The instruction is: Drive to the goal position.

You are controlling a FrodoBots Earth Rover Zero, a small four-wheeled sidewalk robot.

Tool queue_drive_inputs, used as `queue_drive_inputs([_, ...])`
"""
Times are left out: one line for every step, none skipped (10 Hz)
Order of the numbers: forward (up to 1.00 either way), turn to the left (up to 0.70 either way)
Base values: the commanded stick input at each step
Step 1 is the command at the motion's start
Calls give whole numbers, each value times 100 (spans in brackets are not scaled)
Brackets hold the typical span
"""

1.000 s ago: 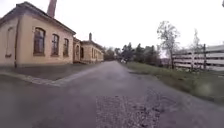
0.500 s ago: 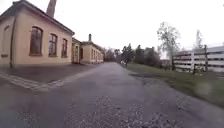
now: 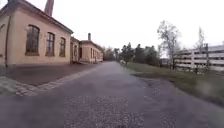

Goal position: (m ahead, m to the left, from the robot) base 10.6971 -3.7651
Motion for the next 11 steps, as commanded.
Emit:
queue_drive_inputs([100, 0])
queue_drive_inputs([100, 0])
queue_drive_inputs([100, 0])
queue_drive_inputs([100, 0])
queue_drive_inputs([100, 0])
queue_drive_inputs([100, 0])
queue_drive_inputs([100, 0])
queue_drive_inputs([100, 0])
queue_drive_inputs([100, 0])
queue_drive_inputs([100, 0])
queue_drive_inputs([100, 0])
